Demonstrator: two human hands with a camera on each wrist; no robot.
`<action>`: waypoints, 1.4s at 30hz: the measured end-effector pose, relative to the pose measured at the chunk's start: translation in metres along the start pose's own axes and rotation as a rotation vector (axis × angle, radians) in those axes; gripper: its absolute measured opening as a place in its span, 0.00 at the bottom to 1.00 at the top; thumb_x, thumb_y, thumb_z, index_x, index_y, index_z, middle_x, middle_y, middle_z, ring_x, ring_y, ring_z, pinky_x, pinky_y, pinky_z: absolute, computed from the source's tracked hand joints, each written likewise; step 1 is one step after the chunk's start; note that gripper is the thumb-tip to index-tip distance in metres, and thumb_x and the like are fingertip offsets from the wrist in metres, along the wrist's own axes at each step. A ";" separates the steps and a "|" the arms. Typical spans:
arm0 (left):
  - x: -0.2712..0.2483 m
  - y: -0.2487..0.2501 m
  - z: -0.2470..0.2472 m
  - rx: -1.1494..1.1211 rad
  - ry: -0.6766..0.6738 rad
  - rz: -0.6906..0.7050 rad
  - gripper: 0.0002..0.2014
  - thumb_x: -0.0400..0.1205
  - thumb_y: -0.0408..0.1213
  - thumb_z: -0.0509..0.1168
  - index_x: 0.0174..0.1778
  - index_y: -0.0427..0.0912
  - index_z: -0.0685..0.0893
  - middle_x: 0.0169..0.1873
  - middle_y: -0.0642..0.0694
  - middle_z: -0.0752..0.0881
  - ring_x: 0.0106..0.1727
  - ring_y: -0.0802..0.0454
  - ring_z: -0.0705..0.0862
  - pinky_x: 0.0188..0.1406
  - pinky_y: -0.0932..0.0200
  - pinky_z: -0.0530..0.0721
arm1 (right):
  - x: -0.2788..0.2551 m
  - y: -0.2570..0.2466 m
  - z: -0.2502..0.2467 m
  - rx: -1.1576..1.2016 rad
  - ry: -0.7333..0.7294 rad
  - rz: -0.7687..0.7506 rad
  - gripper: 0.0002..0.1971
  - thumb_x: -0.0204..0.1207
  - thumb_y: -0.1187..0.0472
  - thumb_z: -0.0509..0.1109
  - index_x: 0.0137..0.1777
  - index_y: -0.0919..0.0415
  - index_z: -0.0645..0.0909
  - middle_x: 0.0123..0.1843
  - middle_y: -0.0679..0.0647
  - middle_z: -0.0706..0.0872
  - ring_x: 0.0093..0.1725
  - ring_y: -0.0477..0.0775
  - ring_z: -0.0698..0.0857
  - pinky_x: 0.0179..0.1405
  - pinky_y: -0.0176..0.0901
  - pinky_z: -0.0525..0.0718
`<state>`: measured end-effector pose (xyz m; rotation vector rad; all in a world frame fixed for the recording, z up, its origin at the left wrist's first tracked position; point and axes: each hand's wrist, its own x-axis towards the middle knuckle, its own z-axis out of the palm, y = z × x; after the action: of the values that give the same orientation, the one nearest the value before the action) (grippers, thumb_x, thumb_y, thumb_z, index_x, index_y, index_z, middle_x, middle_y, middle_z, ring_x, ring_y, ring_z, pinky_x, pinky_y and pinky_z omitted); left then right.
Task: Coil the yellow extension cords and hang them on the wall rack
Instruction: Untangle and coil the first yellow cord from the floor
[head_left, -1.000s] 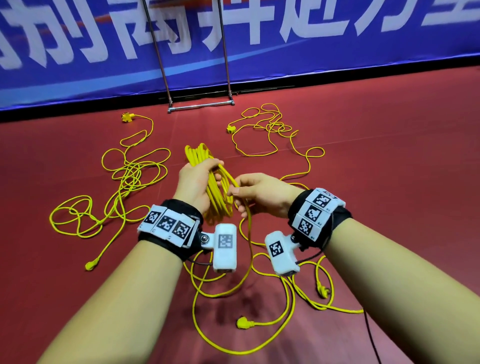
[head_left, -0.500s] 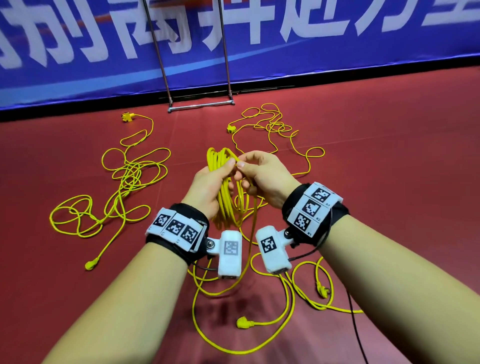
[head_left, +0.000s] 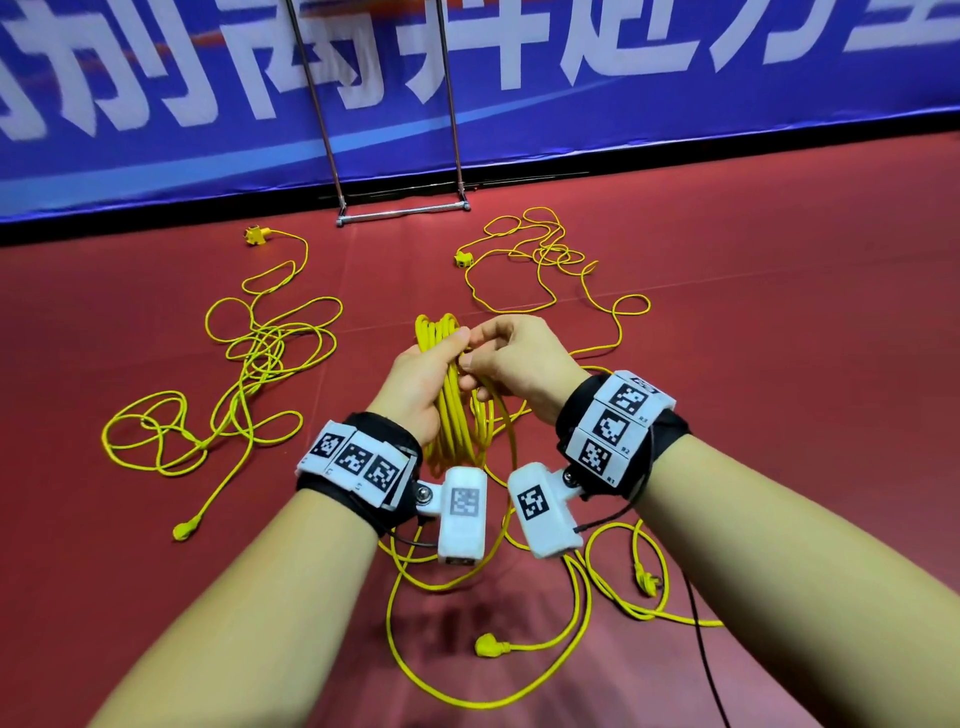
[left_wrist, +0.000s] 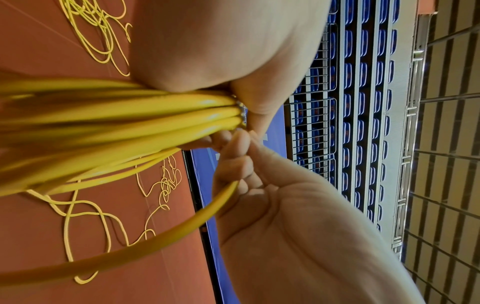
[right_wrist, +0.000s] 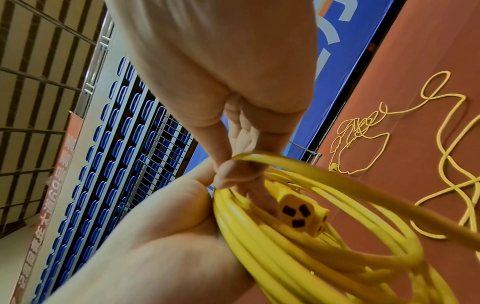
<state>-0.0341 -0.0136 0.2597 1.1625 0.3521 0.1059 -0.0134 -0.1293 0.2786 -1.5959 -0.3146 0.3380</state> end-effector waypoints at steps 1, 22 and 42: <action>0.001 0.000 0.001 -0.002 0.003 -0.004 0.07 0.85 0.34 0.66 0.43 0.36 0.83 0.21 0.43 0.78 0.16 0.52 0.72 0.17 0.60 0.78 | 0.000 0.001 0.000 -0.003 0.000 -0.004 0.14 0.77 0.77 0.68 0.61 0.79 0.74 0.32 0.62 0.82 0.23 0.48 0.83 0.19 0.37 0.81; 0.022 0.070 -0.031 -0.464 0.235 -0.007 0.17 0.83 0.37 0.64 0.28 0.43 0.72 0.17 0.51 0.72 0.15 0.54 0.71 0.25 0.61 0.74 | 0.017 0.022 -0.028 -0.369 -0.507 0.026 0.07 0.81 0.66 0.69 0.49 0.72 0.80 0.39 0.68 0.83 0.33 0.50 0.85 0.38 0.40 0.76; 0.020 0.104 -0.031 -0.414 0.168 0.034 0.14 0.78 0.31 0.66 0.29 0.46 0.70 0.22 0.55 0.71 0.19 0.58 0.66 0.27 0.62 0.72 | 0.043 0.053 -0.081 -0.684 0.063 0.244 0.19 0.74 0.43 0.72 0.43 0.61 0.77 0.31 0.54 0.75 0.27 0.56 0.76 0.23 0.44 0.79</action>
<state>-0.0151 0.0606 0.3392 0.7512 0.4357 0.2939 0.0586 -0.1889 0.2287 -2.3232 -0.1924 0.3890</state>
